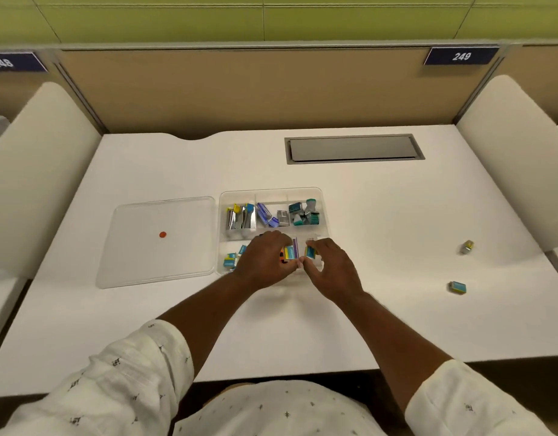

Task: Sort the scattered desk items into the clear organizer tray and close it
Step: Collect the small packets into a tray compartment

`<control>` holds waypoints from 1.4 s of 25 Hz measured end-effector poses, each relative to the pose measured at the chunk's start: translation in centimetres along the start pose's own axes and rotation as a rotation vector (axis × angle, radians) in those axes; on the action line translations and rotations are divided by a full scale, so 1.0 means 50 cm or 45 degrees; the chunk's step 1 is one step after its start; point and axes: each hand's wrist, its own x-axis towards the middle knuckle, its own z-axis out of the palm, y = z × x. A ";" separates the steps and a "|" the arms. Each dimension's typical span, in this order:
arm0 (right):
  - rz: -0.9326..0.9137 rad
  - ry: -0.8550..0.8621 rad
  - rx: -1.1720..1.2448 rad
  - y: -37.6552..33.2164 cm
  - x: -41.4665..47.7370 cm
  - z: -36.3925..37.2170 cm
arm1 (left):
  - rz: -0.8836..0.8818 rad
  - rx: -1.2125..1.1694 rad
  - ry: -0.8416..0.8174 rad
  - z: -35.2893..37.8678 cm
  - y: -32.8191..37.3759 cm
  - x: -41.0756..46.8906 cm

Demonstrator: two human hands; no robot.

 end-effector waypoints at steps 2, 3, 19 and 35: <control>-0.007 -0.055 -0.021 -0.027 0.008 0.025 | -0.030 0.009 0.034 -0.018 -0.040 -0.011; -0.009 -0.085 -0.036 -0.044 0.014 0.040 | -0.036 0.021 0.052 -0.028 -0.065 -0.017; -0.101 -0.311 -0.151 -0.169 0.094 0.145 | -0.140 0.022 0.126 -0.078 -0.220 -0.064; -0.126 -0.177 -0.274 0.035 0.022 -0.025 | -0.093 0.001 0.118 0.010 -0.040 0.027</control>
